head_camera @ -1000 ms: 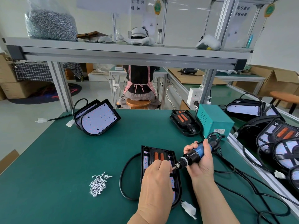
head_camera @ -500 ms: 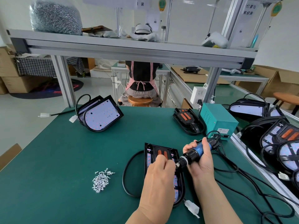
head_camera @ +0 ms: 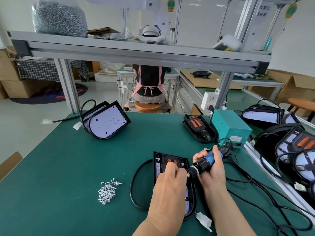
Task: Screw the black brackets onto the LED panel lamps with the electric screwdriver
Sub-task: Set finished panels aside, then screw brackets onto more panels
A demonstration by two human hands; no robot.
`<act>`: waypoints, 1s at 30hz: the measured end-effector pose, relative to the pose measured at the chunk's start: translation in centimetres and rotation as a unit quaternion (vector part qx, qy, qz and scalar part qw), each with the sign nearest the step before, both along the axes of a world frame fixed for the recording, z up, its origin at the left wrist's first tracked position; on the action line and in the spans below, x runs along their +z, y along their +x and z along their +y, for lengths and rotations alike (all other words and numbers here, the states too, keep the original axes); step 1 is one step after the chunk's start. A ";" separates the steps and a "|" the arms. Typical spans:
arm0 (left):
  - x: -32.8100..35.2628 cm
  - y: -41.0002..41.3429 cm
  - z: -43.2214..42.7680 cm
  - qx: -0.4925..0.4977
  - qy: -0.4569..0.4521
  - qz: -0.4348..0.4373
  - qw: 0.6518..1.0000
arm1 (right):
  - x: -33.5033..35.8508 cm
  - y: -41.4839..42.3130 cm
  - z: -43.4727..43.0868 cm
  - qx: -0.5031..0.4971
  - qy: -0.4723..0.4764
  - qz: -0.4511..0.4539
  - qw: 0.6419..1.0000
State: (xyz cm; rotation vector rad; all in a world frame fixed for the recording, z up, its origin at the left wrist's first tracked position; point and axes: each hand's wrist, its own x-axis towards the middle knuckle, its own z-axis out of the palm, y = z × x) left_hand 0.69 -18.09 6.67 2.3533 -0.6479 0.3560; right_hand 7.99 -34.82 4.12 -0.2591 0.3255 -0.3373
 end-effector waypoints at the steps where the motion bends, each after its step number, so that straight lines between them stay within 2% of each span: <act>1: 0.0 0.0 0.0 -0.001 0.002 0.004 1.000 | 0.0 0.0 0.0 0.001 0.001 0.000 1.000; 23: 0.6 0.1 -0.3 -0.002 0.040 0.038 0.998 | 0.3 0.0 0.2 -0.006 0.007 -0.002 1.000; 28: 0.7 0.5 -0.2 -0.008 -0.006 -0.013 1.000 | 0.2 -0.2 0.1 -0.004 0.010 -0.006 1.000; 30: 0.7 1.0 0.2 0.023 -0.035 -0.044 0.998 | 0.3 -0.1 0.2 -0.009 0.007 -0.006 1.000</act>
